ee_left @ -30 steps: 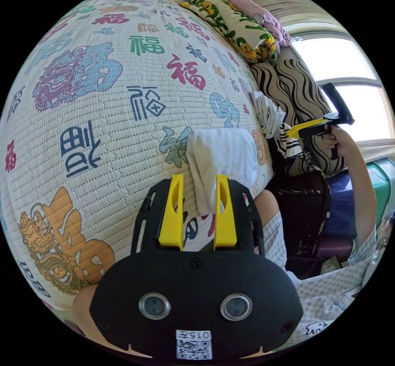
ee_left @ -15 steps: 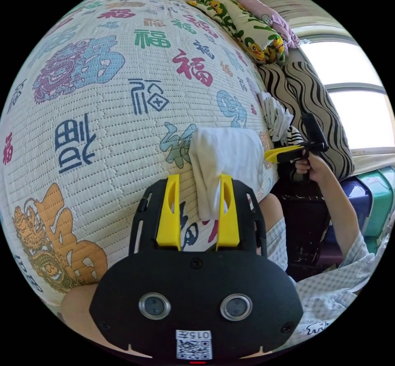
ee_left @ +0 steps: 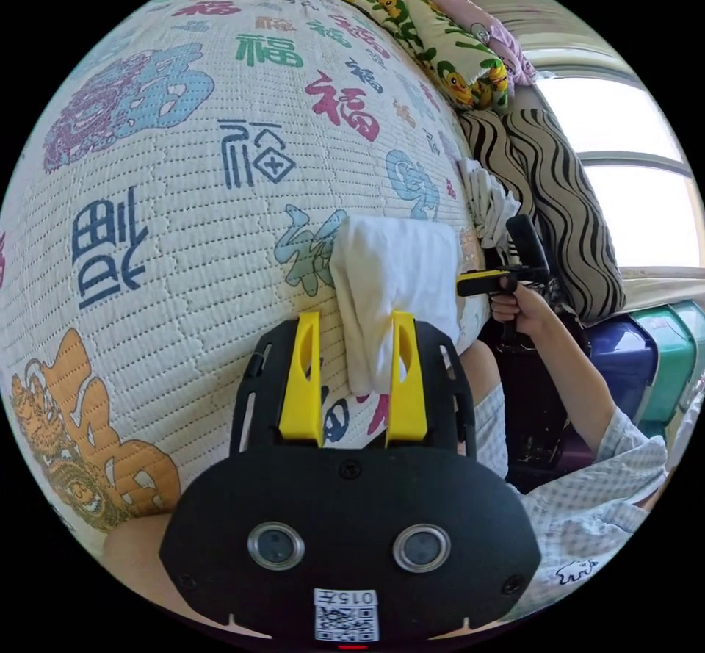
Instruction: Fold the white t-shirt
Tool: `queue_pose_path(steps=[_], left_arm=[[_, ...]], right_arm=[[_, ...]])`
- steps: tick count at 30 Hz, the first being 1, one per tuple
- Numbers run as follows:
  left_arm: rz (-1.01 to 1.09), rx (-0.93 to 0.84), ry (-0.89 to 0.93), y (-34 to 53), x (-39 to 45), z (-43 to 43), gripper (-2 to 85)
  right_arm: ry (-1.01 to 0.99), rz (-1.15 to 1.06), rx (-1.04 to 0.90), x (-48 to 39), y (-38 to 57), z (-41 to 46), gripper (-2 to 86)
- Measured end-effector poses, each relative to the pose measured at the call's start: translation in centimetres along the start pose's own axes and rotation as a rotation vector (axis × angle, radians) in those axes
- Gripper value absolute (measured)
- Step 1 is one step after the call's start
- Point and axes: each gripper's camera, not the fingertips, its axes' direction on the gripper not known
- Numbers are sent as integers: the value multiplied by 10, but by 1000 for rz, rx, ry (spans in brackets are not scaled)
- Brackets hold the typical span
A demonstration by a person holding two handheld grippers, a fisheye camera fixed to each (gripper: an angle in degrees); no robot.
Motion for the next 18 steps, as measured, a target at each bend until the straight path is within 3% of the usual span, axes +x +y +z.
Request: queue_pose_path(steps=[2,9,18], left_arm=[[0,-52,158,-7,3,17,51],[129,27,190,-16,65,18,13],[505,107,457,-101,280,62,7]], right_arm=[[-2,-6,17,6,15,-7,47],[34,-67,146,4,77,-71,37],[398,-43,358,-20,226,-280,41]])
